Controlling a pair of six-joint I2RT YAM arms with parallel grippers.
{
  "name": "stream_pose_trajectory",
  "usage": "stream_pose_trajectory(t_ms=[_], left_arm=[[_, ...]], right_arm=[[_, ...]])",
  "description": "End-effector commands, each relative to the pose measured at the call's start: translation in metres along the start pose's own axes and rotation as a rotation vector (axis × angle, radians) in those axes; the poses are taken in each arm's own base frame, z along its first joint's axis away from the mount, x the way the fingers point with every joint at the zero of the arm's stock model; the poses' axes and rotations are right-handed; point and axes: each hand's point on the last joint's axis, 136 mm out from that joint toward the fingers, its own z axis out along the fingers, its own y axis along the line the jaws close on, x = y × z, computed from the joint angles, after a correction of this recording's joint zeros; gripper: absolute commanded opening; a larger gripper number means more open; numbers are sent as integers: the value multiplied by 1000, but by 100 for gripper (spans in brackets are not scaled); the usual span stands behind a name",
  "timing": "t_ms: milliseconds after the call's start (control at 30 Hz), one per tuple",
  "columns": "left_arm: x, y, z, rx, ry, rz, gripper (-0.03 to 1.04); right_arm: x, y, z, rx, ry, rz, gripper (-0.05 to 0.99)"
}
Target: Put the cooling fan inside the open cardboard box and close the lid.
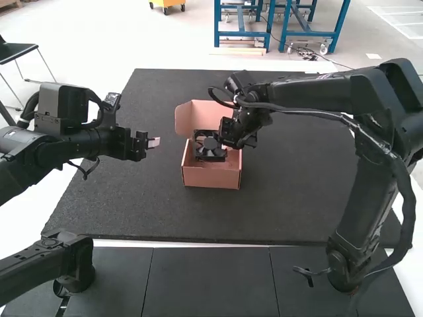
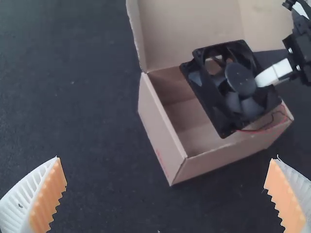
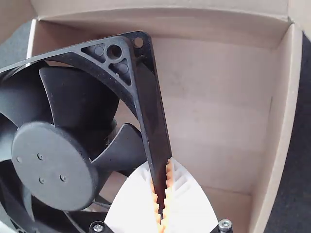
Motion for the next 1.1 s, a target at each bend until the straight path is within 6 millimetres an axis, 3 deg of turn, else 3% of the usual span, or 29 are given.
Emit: stream_pose_trajectory(t_ms=[0,200,433,900,1067], left_arm=[[-2,1,-4,0,-22,-15,96],[-1,1,-5,0,-21,-16,96],[-2,0,-5,2,-23,-18,96],[-4,-1,-5,11,-33,-29,96],[-7,-1,-5,11,-44,-31,96]], right_arm=[[-24,1,-10,2,-72,-6,-2],[-33,-13,-7,27,-92,17,-2],[-32,-16,3,36,-81,16,-2],[-24,-17,25,49,-28,0,-2],[-16,-5,27,26,6,-25,-2]])
